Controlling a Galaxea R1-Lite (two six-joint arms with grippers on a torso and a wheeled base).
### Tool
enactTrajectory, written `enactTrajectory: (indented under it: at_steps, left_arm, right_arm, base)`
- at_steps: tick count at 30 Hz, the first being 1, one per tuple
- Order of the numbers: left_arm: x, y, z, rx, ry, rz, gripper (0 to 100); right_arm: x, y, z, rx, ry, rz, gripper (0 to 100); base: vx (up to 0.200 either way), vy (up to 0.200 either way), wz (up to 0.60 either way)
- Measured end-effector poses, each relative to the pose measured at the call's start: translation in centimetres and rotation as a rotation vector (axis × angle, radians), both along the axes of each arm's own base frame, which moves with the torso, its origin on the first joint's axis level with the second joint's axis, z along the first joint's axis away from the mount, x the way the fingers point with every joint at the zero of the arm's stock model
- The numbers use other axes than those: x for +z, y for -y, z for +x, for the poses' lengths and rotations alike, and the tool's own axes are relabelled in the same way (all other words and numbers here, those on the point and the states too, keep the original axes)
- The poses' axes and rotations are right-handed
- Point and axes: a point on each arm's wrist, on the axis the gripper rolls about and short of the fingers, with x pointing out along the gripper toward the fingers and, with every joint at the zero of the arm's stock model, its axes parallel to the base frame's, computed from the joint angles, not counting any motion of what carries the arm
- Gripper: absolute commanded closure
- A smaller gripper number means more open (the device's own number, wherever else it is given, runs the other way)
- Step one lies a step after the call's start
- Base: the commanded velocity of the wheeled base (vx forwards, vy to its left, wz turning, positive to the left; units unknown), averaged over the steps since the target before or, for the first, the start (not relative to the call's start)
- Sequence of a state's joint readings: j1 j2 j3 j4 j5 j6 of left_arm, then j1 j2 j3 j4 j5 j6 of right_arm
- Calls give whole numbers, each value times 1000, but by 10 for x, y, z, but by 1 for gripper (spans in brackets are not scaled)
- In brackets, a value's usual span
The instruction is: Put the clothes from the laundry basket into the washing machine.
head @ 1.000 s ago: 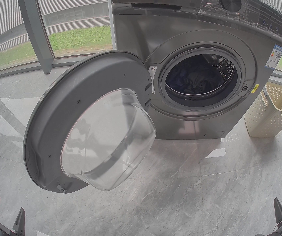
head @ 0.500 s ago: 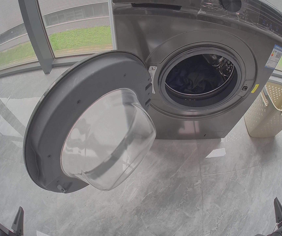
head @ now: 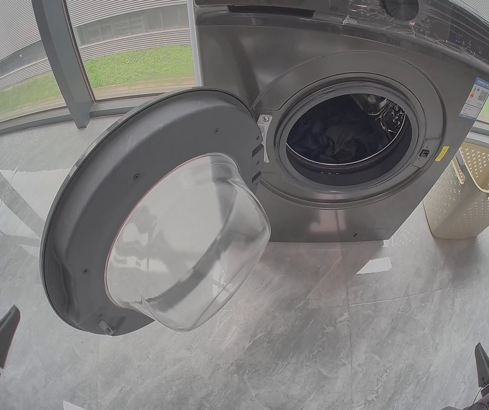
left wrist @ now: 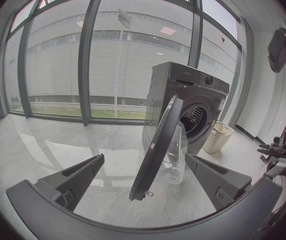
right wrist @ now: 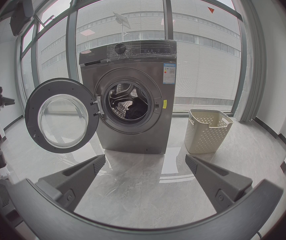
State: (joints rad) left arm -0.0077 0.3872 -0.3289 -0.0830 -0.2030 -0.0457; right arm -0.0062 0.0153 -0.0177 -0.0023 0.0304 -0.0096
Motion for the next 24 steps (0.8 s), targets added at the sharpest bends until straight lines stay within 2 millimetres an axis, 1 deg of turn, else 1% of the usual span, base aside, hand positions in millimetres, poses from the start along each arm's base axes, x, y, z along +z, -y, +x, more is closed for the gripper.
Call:
enactTrajectory:
  at_steps: [1,4,7,9,13,17,24]
  left_arm:
    - [9,1,9,-26,-19,-5,0]
    - [24,2,30,-80,-51,-14,0]
    - [37,4,53,-137,-71,-22,0]
    - [42,5,68,-174,-78,-25,0]
    - [47,7,91,-239,-95,-30,0]
    - [43,14,104,-318,-145,-37,0]
    - [39,32,106,-471,-180,-29,0]
  right_arm:
    - [0,0,0,0,0,0,0]
    - [0,0,0,0,0,-1,0]
    - [0,0,0,0,0,-2,0]
    - [0,0,0,0,0,-2,0]
    - [0,0,0,0,0,-4,0]
    - [0,0,0,0,0,-4,0]
    - [0,0,0,0,0,-4,0]
  base:
    - [0,0,0]
    - [0,0,0]
    - [0,0,0]
    - [0,0,0]
    - [0,0,0]
    - [0,0,0]
    - [0,0,0]
